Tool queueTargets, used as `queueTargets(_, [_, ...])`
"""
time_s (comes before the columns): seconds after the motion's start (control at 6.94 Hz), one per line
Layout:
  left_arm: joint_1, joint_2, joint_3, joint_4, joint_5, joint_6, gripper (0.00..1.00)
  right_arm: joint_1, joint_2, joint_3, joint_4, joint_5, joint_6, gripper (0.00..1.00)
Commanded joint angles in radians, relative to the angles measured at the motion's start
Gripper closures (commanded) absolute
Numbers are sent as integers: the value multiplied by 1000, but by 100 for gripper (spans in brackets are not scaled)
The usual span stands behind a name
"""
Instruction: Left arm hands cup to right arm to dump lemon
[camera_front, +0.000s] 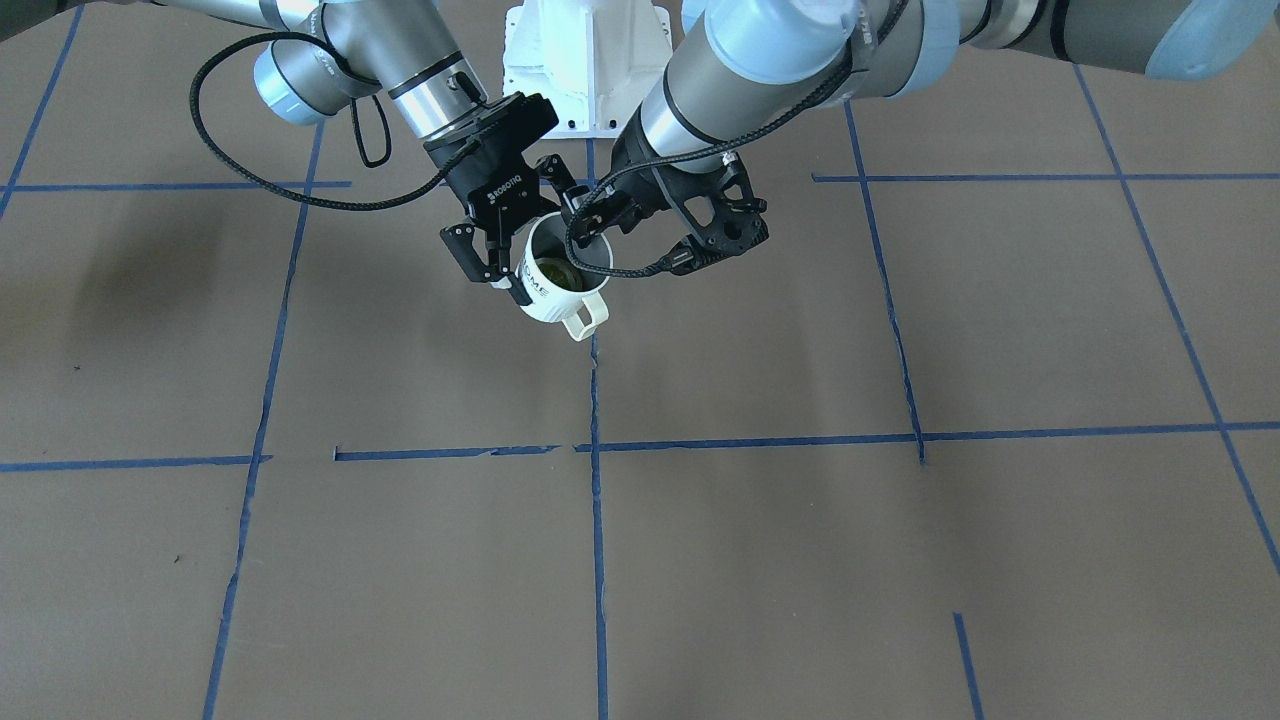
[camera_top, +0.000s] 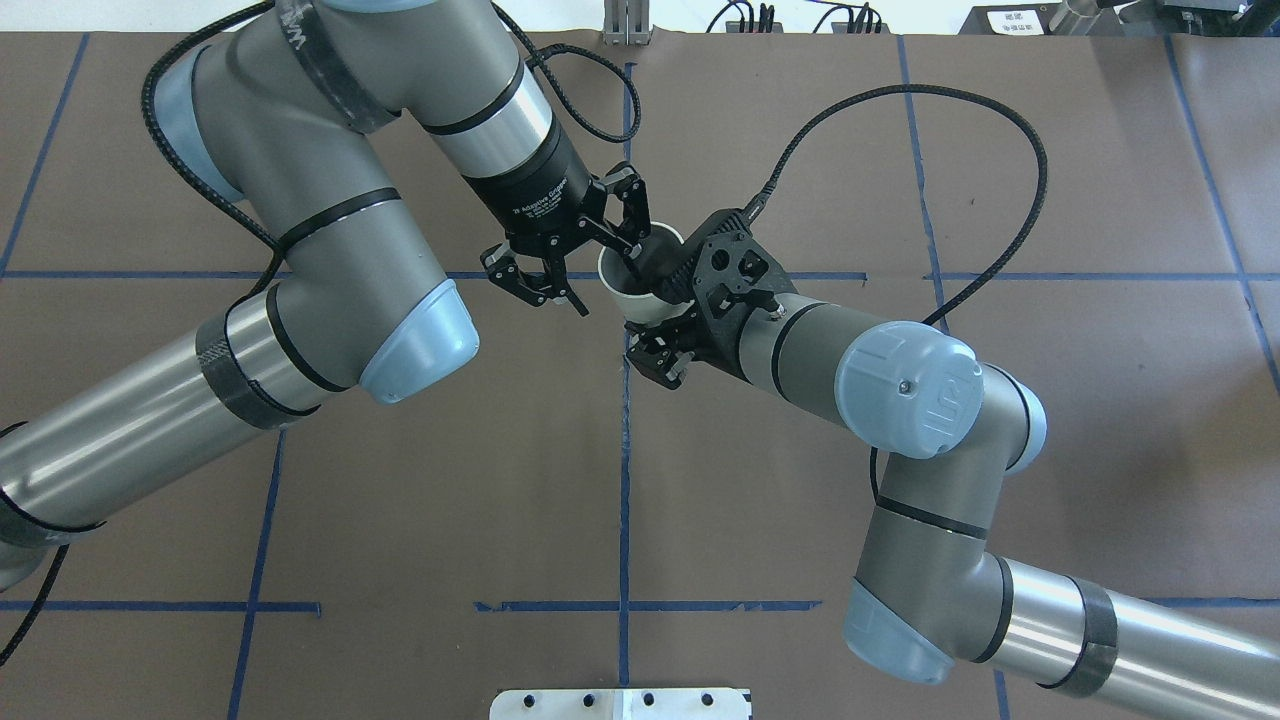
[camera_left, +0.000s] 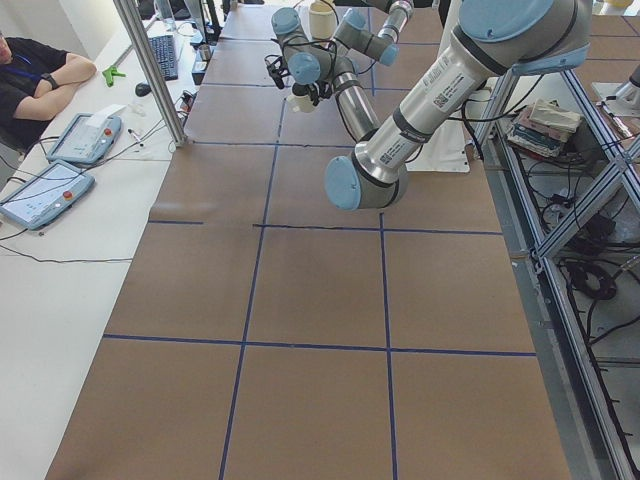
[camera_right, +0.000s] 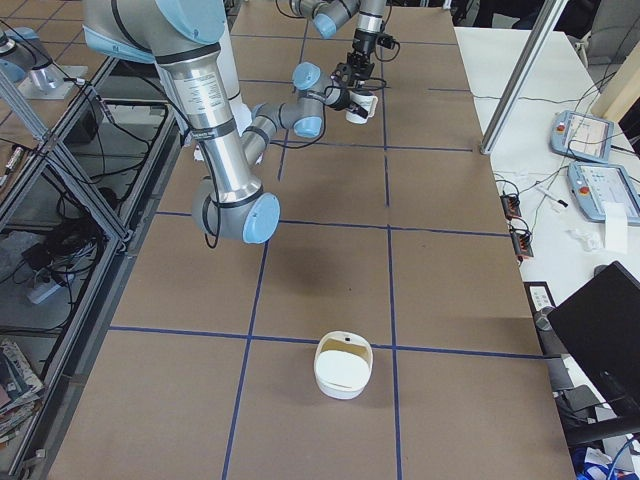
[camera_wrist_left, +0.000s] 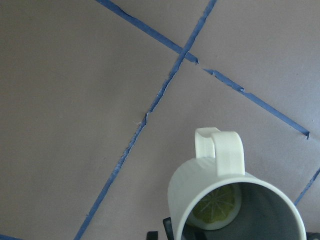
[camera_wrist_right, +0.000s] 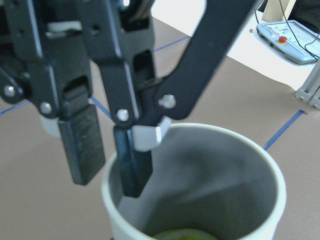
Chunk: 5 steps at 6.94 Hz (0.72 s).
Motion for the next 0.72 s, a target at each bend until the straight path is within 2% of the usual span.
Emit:
queueTargets(0.0, [-41,20,-20,9,-37,10,0,0,-4,-2,0,0,0,75])
queueTargets(0.29, [-40,130,-57,16,-21,174,0,6,-5,-8,-8,9,3,75])
queueTargets(0.58, [-10,215,-106,22,117,305,0,38,-72,-5,-11,8,57,72])
